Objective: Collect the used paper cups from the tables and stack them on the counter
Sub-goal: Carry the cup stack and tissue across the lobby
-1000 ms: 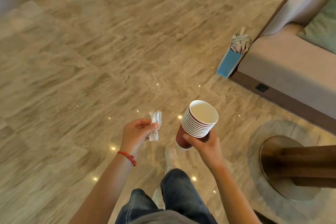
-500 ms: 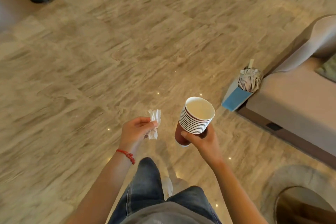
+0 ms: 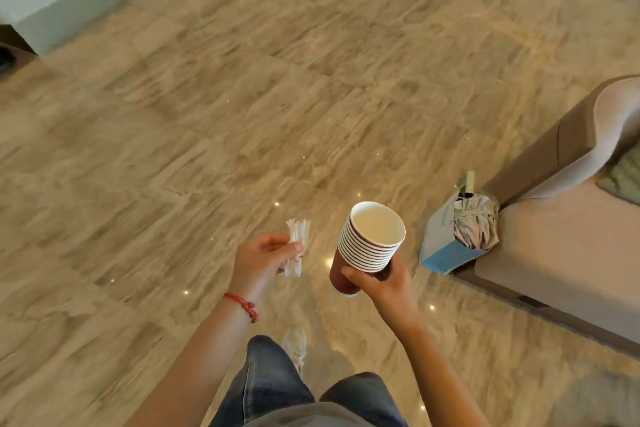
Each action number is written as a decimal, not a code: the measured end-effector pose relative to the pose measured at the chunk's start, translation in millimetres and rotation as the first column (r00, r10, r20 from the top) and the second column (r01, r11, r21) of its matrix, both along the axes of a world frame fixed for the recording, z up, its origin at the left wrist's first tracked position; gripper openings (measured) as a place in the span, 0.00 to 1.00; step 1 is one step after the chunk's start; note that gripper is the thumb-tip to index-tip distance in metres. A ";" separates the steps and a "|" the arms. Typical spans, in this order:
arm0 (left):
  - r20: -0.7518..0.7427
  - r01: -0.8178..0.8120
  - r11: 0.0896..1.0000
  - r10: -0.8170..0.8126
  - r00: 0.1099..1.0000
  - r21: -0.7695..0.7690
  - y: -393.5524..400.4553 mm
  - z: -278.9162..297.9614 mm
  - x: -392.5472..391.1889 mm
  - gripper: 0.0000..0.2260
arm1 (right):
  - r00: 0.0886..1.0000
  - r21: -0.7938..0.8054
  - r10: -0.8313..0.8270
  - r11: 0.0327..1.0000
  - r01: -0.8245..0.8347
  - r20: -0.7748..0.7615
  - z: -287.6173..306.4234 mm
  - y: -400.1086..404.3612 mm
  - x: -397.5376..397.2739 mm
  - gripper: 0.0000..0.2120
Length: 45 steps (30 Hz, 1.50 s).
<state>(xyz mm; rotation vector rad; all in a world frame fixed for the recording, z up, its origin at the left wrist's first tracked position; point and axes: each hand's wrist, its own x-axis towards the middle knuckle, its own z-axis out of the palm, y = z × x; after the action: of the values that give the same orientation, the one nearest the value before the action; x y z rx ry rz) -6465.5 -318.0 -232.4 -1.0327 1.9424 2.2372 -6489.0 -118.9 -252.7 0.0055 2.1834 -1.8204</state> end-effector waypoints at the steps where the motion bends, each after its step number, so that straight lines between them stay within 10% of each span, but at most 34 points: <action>1: 0.004 0.021 1.000 -0.021 1.000 -0.011 -8.8 1.8 -22.7 0.05 | 1.000 0.005 -0.014 1.000 0.014 0.003 1.5 -7.8 -18.6 0.25; 45: -0.011 0.423 0.905 -0.423 0.906 0.039 -48.4 2.7 -1015.6 0.08 | 0.852 -0.025 -0.521 0.852 0.522 0.038 -2.4 -46.8 -906.1 0.24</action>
<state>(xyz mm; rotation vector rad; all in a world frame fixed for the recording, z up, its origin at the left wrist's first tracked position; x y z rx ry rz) -7481.1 -366.4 -229.7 -0.5321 1.8863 2.0211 -7395.0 -165.6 -255.1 0.6823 2.2778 -2.1049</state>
